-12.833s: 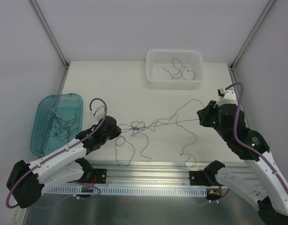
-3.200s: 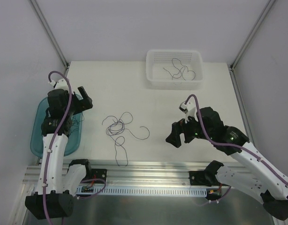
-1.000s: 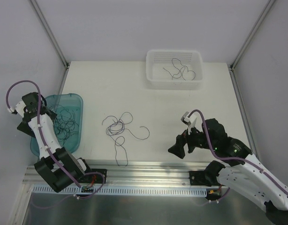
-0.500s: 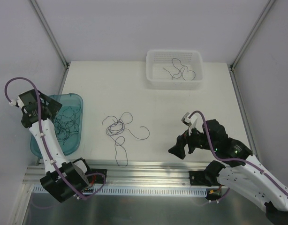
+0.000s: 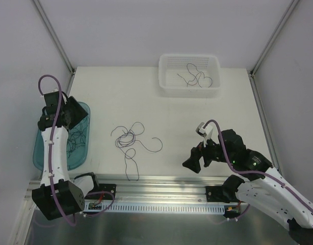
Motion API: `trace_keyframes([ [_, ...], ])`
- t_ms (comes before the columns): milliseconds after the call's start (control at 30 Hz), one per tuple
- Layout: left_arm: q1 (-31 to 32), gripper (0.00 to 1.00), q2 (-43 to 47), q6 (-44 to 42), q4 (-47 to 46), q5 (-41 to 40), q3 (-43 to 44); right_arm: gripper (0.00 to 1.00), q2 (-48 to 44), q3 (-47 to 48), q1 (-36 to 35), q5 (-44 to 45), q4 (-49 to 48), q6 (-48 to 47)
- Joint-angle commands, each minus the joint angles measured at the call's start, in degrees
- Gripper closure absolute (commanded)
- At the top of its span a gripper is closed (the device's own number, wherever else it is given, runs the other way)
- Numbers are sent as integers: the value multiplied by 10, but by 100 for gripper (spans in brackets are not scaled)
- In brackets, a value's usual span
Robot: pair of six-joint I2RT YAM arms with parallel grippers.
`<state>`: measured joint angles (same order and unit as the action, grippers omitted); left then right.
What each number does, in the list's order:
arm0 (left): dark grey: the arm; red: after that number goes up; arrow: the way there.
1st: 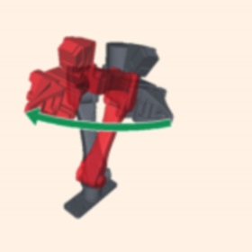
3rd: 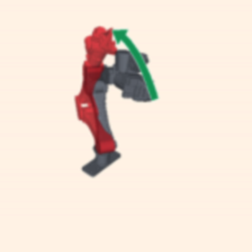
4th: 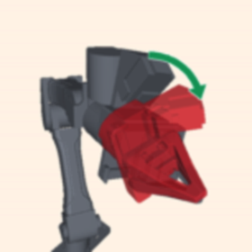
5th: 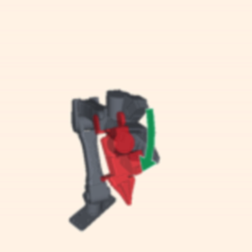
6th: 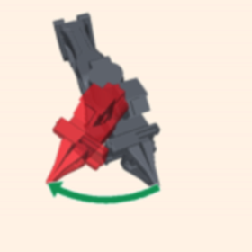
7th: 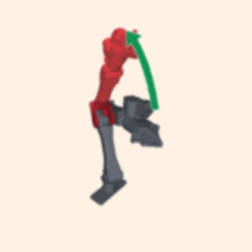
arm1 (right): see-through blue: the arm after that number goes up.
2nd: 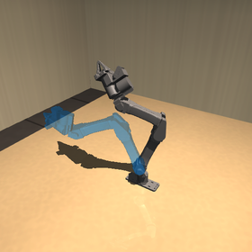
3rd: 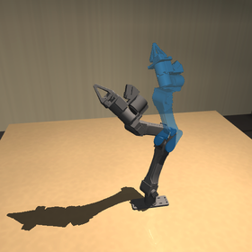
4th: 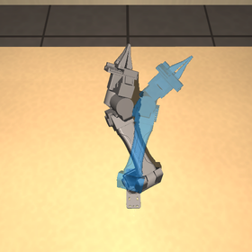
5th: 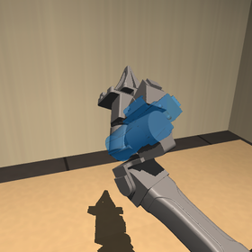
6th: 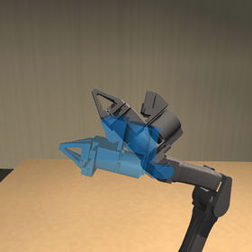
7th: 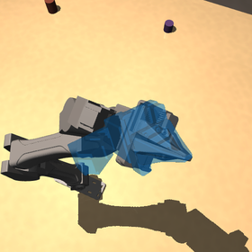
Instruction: Untangle the cables
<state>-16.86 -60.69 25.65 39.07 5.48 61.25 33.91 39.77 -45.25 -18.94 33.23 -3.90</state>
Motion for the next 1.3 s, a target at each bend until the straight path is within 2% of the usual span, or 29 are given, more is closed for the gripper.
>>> trace_keyframes([
  [0,0,44,-21,19,-42,-20,-28,3,-2,1,-3,-5,-12,-1],
  [167,0,57,-51,47,-65,33,-45,3,-1,0,-4,-2,-11,0],
  [267,0,59,-44,54,-84,38,-61,3,1,0,-3,-2,-12,0],
  [500,-11,59,-79,56,-94,26,-90,3,6,-1,-4,-3,-12,-1],
  [767,-68,59,-100,71,-110,-4,-132,3,-1,-3,-4,2,-11,1],
  [1033,-84,59,-144,68,-126,-31,-152,3,1,-4,-5,3,-11,1],
  [1167,-120,61,-163,77,-138,4,-158,3,-3,-6,-7,5,-8,3],
  [1267,-123,60,-138,77,-145,27,-156,3,-4,-7,-8,9,-8,3],
])
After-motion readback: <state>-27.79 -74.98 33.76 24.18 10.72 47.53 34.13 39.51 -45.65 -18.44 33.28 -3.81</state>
